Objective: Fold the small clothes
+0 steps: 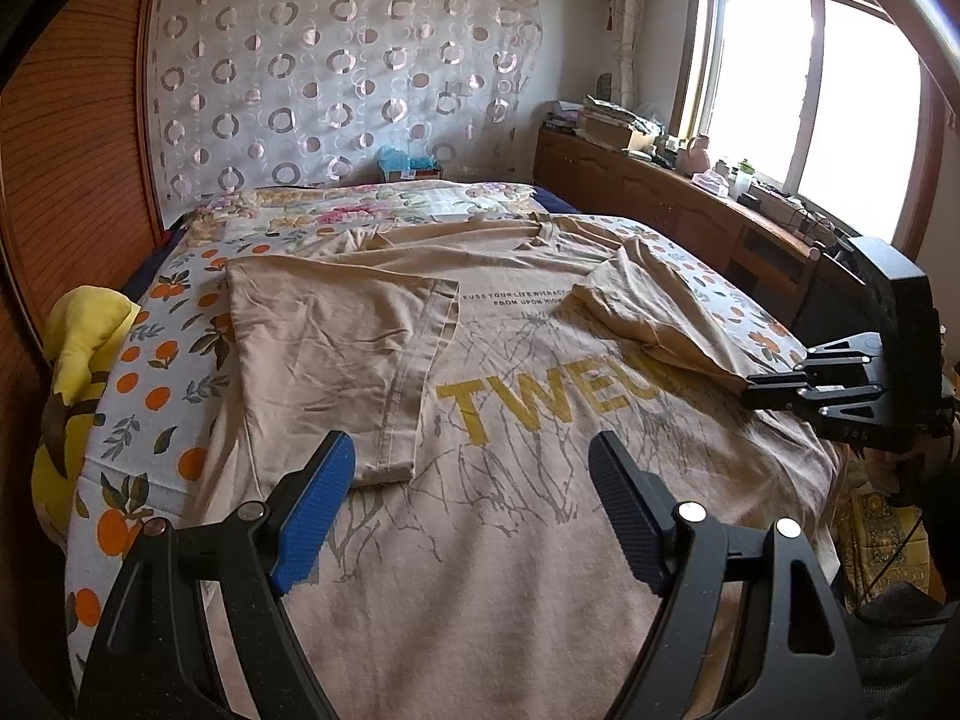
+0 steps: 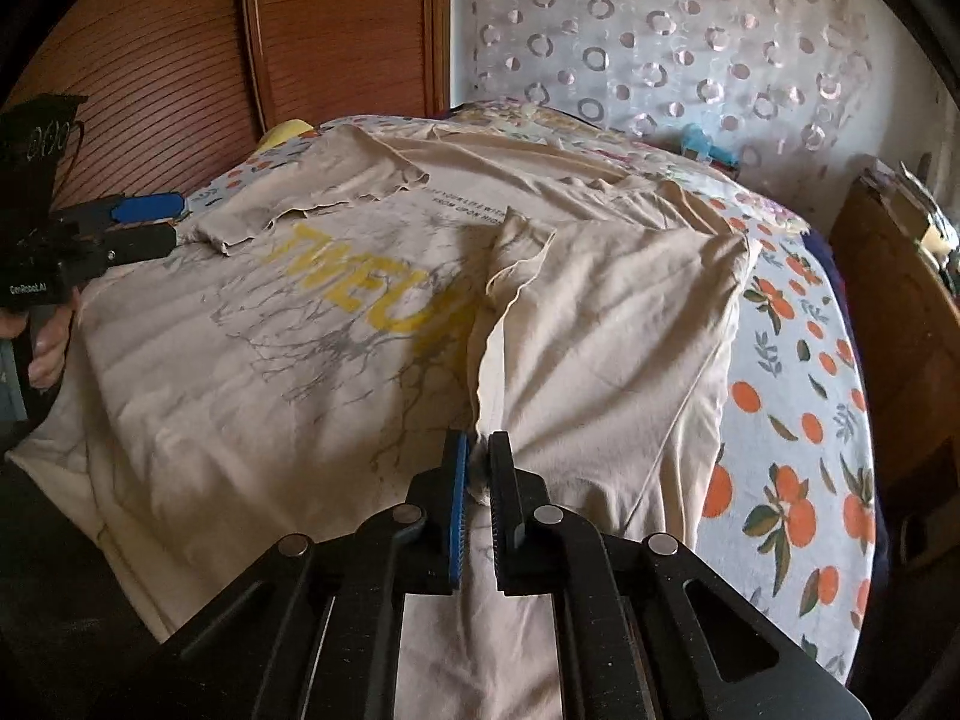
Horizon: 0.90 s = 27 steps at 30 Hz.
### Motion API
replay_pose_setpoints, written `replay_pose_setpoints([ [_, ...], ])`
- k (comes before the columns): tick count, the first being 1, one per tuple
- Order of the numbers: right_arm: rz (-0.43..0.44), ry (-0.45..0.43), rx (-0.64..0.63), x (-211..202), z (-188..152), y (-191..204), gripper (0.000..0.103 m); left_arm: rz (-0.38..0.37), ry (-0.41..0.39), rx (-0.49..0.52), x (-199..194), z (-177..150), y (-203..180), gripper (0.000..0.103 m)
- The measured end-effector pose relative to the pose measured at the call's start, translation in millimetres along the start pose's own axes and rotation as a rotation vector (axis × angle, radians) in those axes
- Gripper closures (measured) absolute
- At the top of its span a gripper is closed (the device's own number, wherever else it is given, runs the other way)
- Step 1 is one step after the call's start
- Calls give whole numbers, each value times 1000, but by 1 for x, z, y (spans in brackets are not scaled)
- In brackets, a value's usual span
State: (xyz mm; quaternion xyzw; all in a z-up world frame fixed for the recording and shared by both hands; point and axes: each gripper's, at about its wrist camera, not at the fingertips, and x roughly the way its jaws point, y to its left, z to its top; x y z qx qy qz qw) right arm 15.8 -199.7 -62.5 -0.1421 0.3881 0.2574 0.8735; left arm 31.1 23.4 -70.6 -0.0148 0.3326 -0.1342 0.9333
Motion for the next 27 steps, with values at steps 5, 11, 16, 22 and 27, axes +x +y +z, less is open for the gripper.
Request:
replay_pose_setpoints([
  [5, 5, -35, 20, -6, 10, -2, 90, 1, -1, 0, 0, 0, 0, 22],
  [11, 14, -60, 40, 6, 32, -9, 69, 1, 0, -3, -1, 0, 1, 22],
  [16, 21, -36, 77, 41, 57, -24, 69, 6, 2, -9, -2, -2, 5, 22],
  [22, 10, 17, 94, 87, 85, -33, 69, 10, 0, -19, -3, -4, 10, 22],
  [27, 18, 39, 111, 110, 100, -29, 69, 16, 5, -28, -1, -6, 15, 22],
])
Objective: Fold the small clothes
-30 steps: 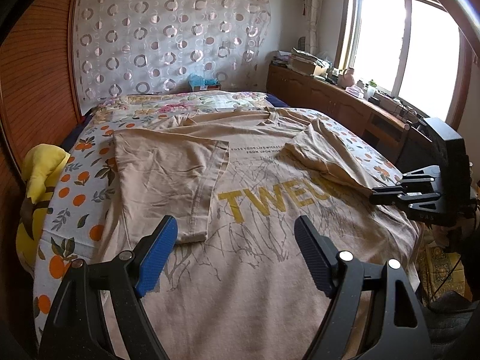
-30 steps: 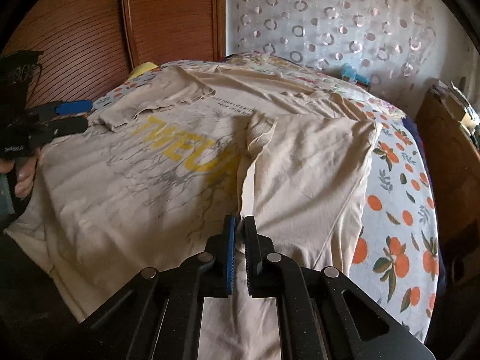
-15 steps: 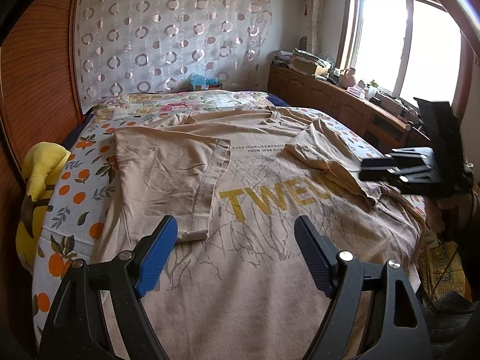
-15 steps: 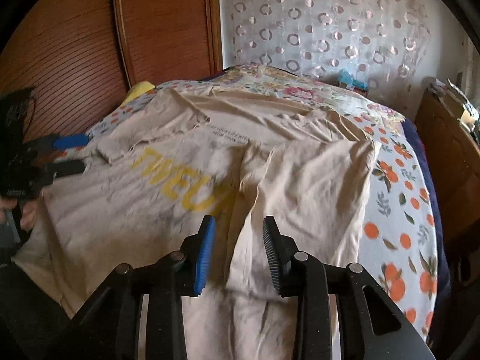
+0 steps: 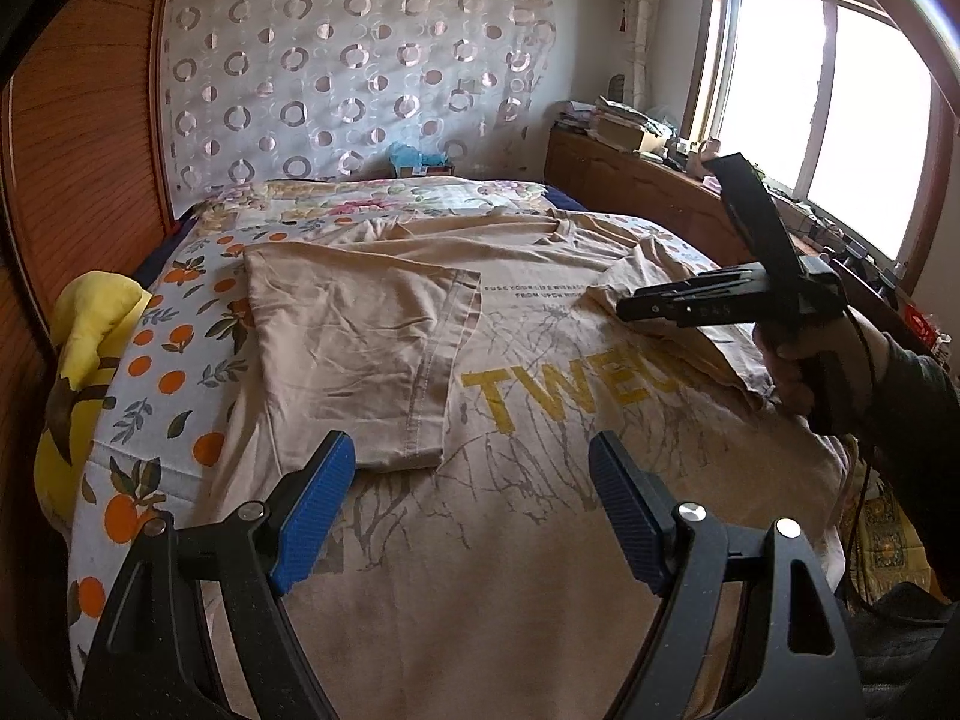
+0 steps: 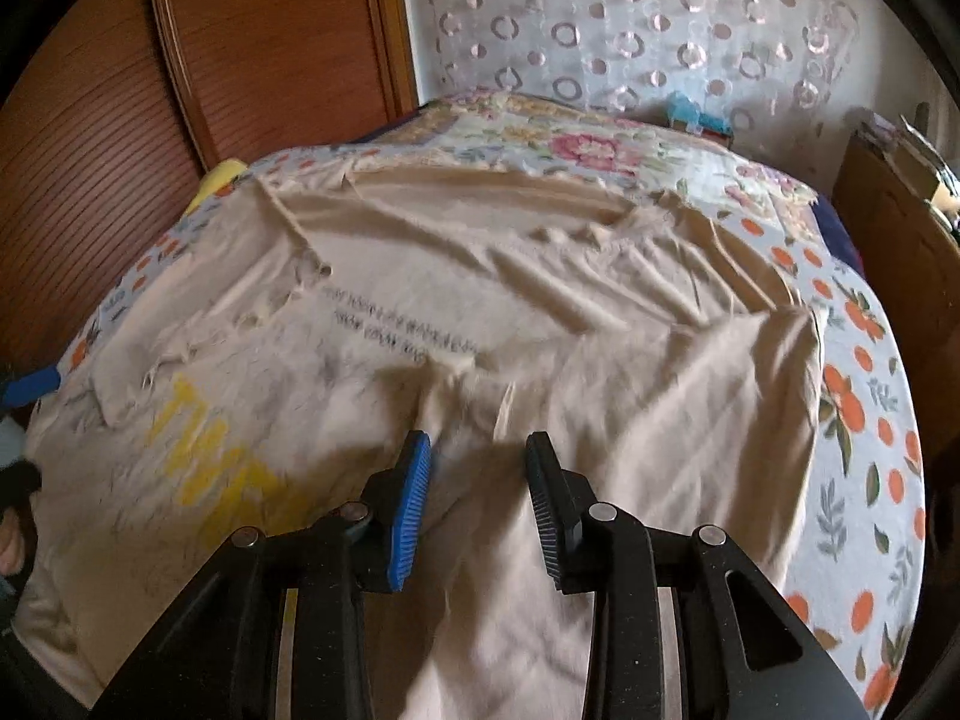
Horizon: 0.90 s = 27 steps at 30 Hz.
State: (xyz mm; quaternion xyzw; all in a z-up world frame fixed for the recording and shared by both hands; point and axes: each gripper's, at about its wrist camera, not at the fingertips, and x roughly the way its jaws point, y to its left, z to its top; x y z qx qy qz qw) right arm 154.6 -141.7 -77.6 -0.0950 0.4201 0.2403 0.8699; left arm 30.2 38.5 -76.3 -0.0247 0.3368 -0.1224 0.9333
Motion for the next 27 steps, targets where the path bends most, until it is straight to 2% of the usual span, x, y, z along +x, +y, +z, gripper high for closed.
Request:
replay_pose_setpoints([
  [4, 96, 12, -25, 10, 7, 23, 69, 1, 3, -8, 1, -1, 2, 22],
  [8, 156, -4, -68, 11, 11, 47, 69, 2, 2, -9, 1, -1, 2, 22],
  [12, 154, -39, -78, 4, 15, 53, 69, 7, -2, -8, 2, 1, 5, 22],
  [21, 35, -66, -62, 0, 8, 25, 69, 43, 1, 21, 13, 14, 13, 22],
  [27, -76, -54, -6, 3, 1, -13, 69, 66, 16, 46, 31, 38, 27, 22],
])
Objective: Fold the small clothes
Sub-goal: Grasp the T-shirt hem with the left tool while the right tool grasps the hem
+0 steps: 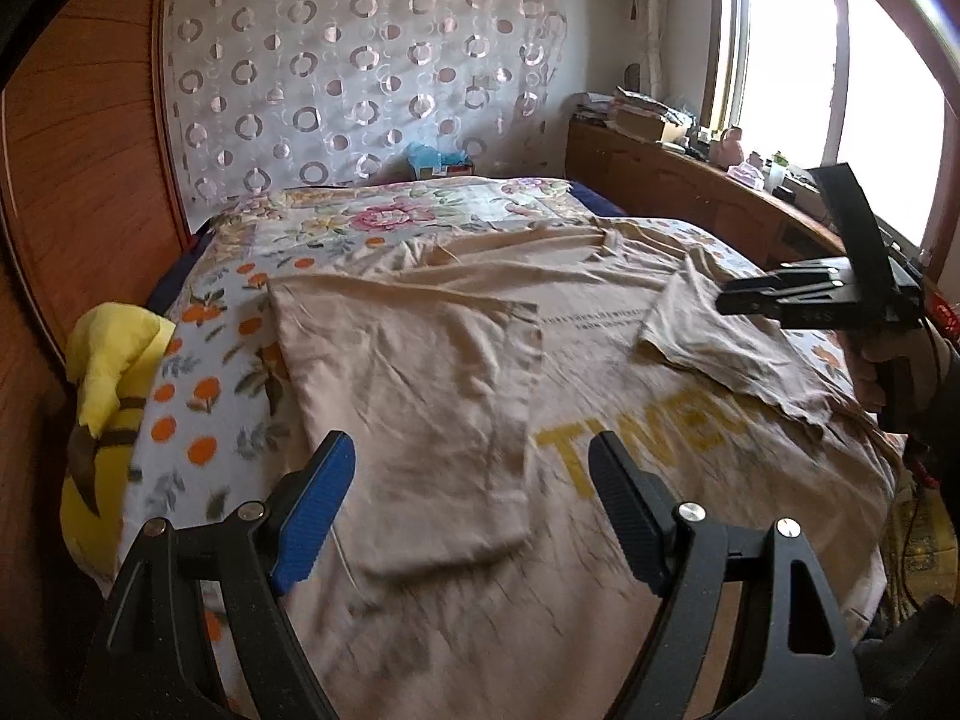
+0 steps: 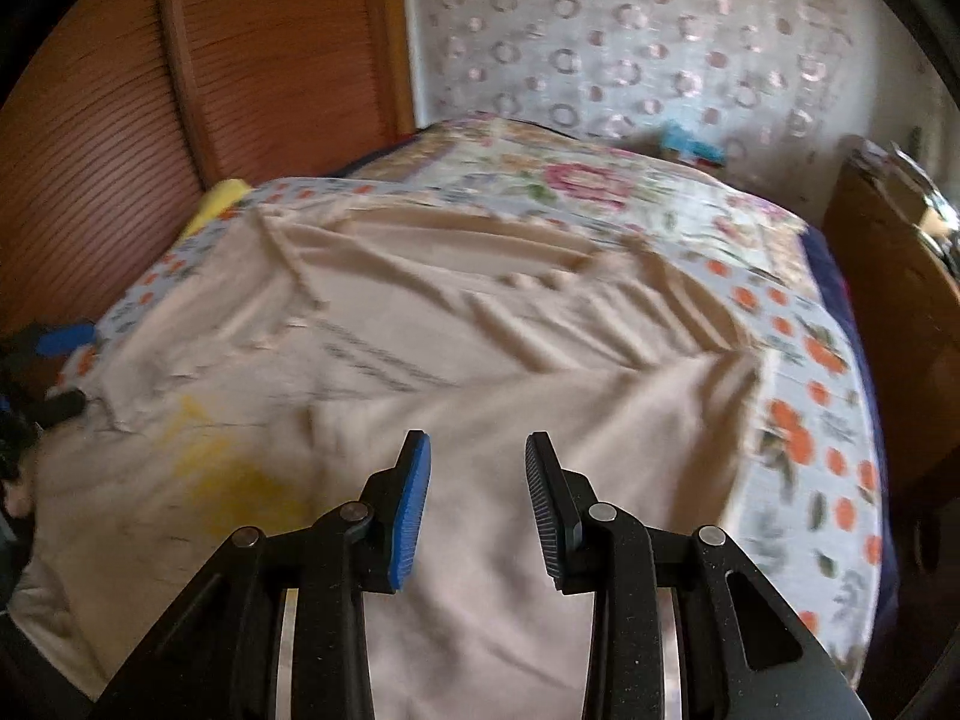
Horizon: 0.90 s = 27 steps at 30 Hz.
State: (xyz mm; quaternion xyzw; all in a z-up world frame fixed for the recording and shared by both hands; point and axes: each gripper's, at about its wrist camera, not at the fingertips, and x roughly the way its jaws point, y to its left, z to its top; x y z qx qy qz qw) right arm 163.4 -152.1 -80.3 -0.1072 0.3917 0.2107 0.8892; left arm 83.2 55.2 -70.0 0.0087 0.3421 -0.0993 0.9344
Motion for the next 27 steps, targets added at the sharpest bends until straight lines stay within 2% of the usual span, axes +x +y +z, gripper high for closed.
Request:
replay_pose_setpoints([
  [3, -54, 15, 34, 7, -4, -24, 69, 16, 12, 13, 11, 11, 9, 22],
  [5, -91, 27, 52, 13, -7, -38, 63, 43, 40, 23, 24, 18, 16, 22],
  [7, -110, 38, 79, 19, -9, -50, 62, 39, 58, 22, 33, 24, 22, 22],
  [14, -107, 34, 149, 29, -9, -66, 60, 58, 120, 16, 62, 40, 49, 22],
  [21, -126, 17, 150, 27, -19, -69, 53, 78, 165, -33, 88, 54, 83, 22],
  [27, -131, 17, 141, 24, -21, -73, 52, 76, 192, -77, 107, 61, 104, 24],
])
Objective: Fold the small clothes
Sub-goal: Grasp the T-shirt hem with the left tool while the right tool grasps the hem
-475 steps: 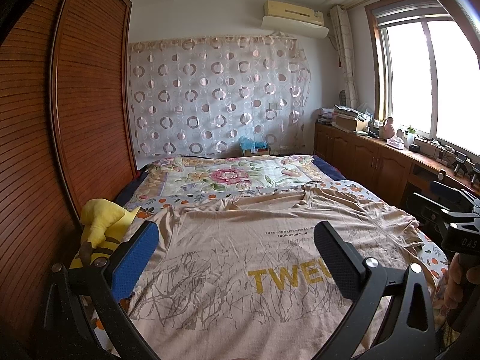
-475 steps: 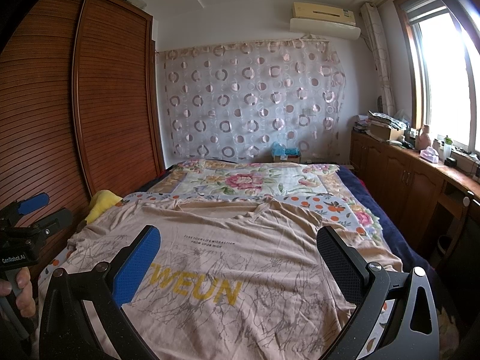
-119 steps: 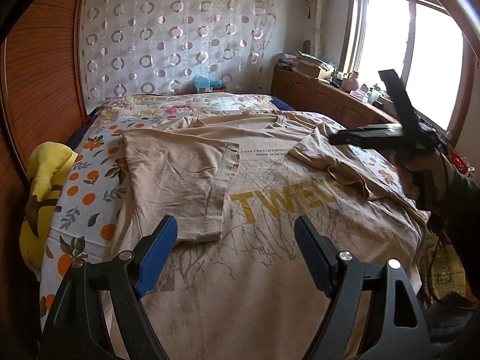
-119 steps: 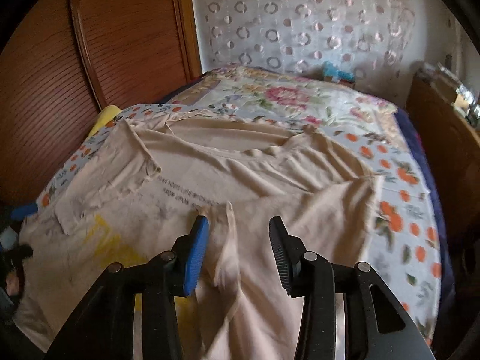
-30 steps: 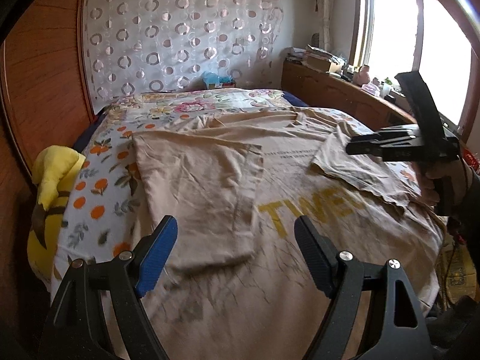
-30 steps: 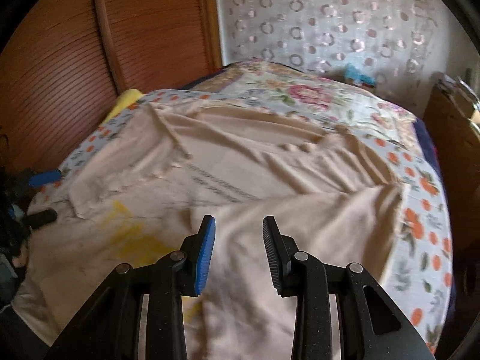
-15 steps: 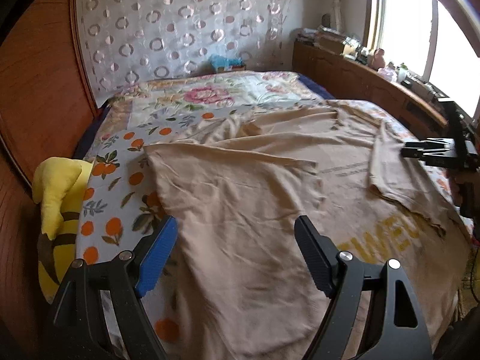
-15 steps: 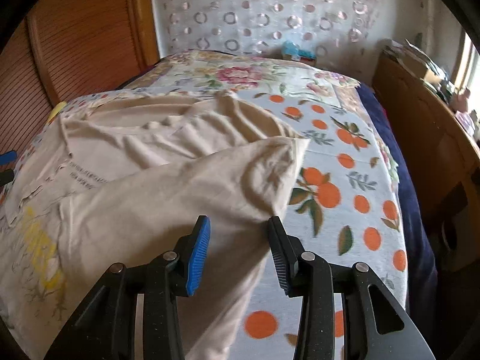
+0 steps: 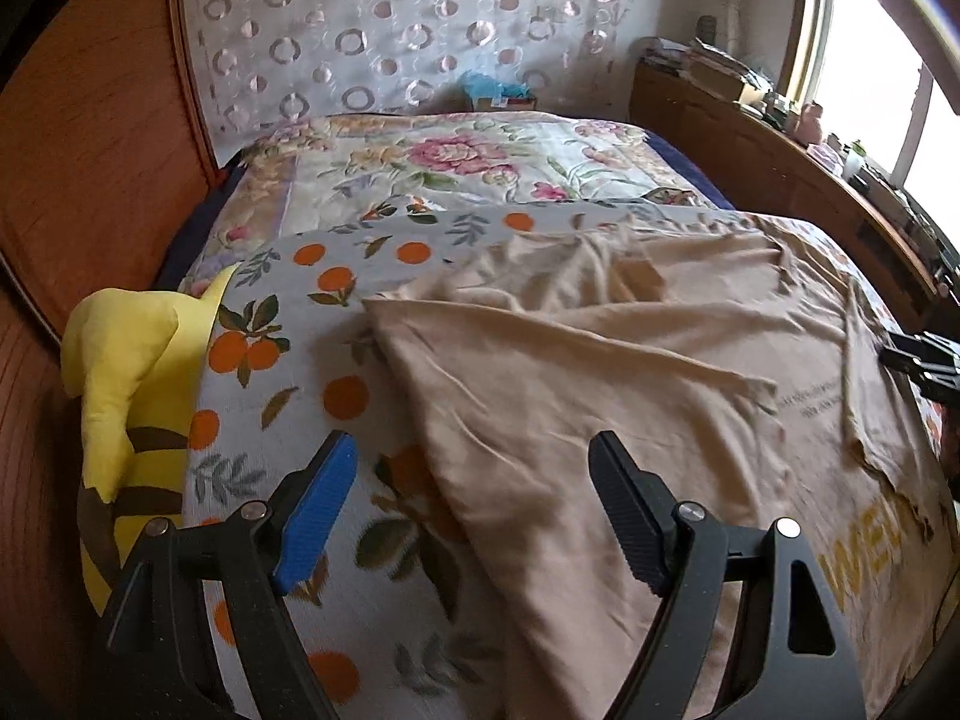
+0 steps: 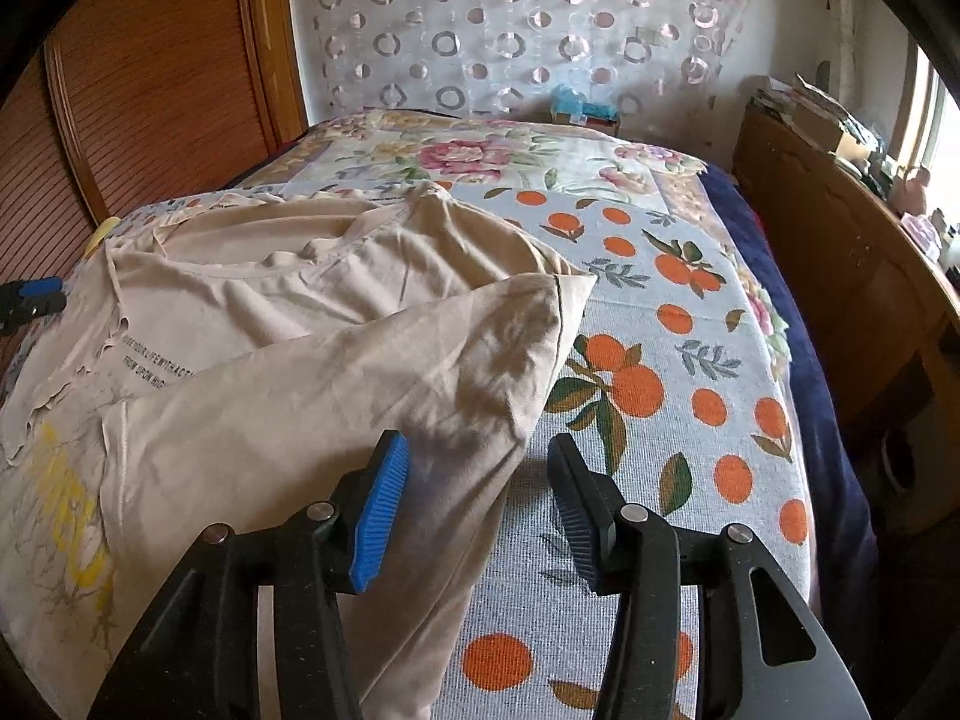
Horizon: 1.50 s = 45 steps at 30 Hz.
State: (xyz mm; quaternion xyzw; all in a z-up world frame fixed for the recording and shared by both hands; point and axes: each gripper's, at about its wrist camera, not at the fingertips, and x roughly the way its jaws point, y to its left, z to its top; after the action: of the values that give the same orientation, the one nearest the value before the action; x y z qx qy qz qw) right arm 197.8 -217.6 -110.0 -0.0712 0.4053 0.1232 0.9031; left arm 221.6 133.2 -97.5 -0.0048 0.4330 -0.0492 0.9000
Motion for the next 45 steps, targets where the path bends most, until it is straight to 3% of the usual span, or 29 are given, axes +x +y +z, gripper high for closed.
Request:
replay_pose_setpoints([
  [4, 0, -1, 0, -1, 0, 0, 52, -33, 22, -34, 14, 9, 9, 38],
  [7, 9, 1, 2, 0, 0, -1, 52, -64, 24, -74, 20, 13, 16, 42],
  [11, 32, 9, 11, 2, 6, -9, 52, -72, 27, -76, 23, 18, 16, 65],
  [15, 21, 23, 23, 10, 18, -19, 52, -85, 24, -65, 26, 21, 13, 81],
  [17, 25, 28, 53, 17, 28, -26, 52, -88, 27, -60, 27, 24, 12, 96],
  [20, 79, 39, 71, 26, 39, -26, 56, -117, 28, -39, 23, 24, 5, 97],
  [22, 123, 44, 43, 28, 42, -17, 97, -123, -3, -13, 10, 23, -5, 98],
  [24, 109, 25, -10, 23, 40, -3, 97, -134, -58, 5, -12, 21, -14, 98],
  [30, 147, -176, -51, -46, 28, 17, 98, -191, -233, 58, -99, 4, -43, 98],
  [34, 182, -274, -53, -97, 3, 19, 98, -203, -329, 47, -146, -34, -49, 98],
  [45, 200, -288, -49, -154, -83, 4, 98, -223, -361, -18, -198, -112, -40, 98],
])
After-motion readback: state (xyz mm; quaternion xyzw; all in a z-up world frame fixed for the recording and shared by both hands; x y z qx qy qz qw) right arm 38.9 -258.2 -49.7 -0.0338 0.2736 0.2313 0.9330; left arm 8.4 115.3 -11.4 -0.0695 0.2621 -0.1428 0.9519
